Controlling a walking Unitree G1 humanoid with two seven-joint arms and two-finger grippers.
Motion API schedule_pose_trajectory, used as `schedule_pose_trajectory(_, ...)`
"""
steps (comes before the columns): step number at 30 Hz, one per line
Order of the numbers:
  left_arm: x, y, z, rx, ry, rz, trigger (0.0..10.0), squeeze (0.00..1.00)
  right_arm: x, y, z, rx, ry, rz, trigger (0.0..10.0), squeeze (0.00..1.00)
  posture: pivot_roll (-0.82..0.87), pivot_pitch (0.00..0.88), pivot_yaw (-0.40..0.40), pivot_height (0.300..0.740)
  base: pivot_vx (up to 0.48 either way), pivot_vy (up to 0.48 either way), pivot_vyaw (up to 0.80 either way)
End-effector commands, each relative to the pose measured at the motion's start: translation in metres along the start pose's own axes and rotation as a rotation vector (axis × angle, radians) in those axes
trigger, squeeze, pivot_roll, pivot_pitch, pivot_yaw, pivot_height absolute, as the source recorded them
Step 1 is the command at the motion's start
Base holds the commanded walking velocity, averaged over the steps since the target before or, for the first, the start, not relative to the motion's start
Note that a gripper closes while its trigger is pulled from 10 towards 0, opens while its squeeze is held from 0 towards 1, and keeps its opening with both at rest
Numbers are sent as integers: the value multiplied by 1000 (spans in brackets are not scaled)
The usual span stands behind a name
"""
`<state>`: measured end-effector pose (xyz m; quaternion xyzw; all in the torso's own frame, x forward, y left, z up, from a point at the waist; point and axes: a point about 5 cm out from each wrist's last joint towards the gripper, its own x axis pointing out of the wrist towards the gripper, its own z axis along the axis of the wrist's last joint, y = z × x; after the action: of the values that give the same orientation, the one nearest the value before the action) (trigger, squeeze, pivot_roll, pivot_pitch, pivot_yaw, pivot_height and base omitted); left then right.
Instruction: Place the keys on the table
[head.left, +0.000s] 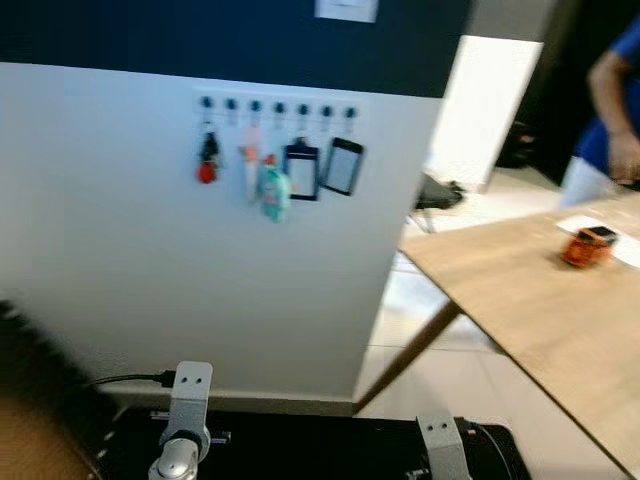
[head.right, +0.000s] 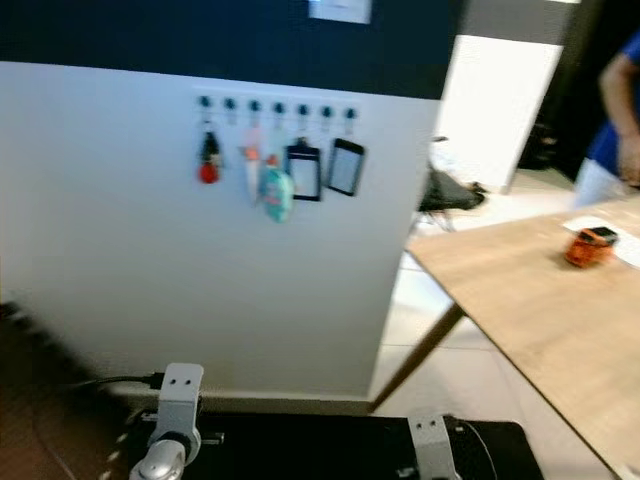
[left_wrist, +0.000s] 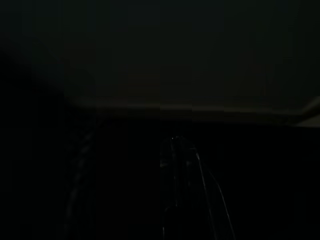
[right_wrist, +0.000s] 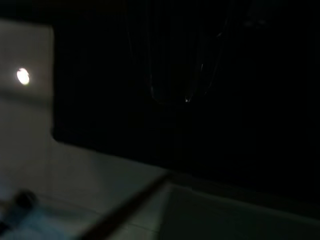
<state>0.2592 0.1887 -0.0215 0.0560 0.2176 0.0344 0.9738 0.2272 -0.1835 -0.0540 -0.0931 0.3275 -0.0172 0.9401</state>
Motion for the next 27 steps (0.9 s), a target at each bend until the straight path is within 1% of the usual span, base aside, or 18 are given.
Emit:
schedule_pose_trajectory(1,-1,-3,-4,3,13,-9,10000,0,-2,-3,-5,19,14,-12,10000,0,74,0,-57,740,0,0,0)
schedule_pose_trajectory(10,-2,-2,-4,14,10,-20,10000,0,-2,-3,-4,13,9,-11,10000,0,76,0,-58,740,0,0,0)
schedule_pose_trajectory(19,-2,-2,-6,34,32,-26,10000,0,-3,-2,-7,26,17,-9,10000,0,76,0,-53,740,0,0,0)
schedule_pose_trajectory(27,-1,-2,-5,26,29,-31,10000,0,-3,0,-9,36,22,-8,10000,0,76,0,-51,740,0,0,0)
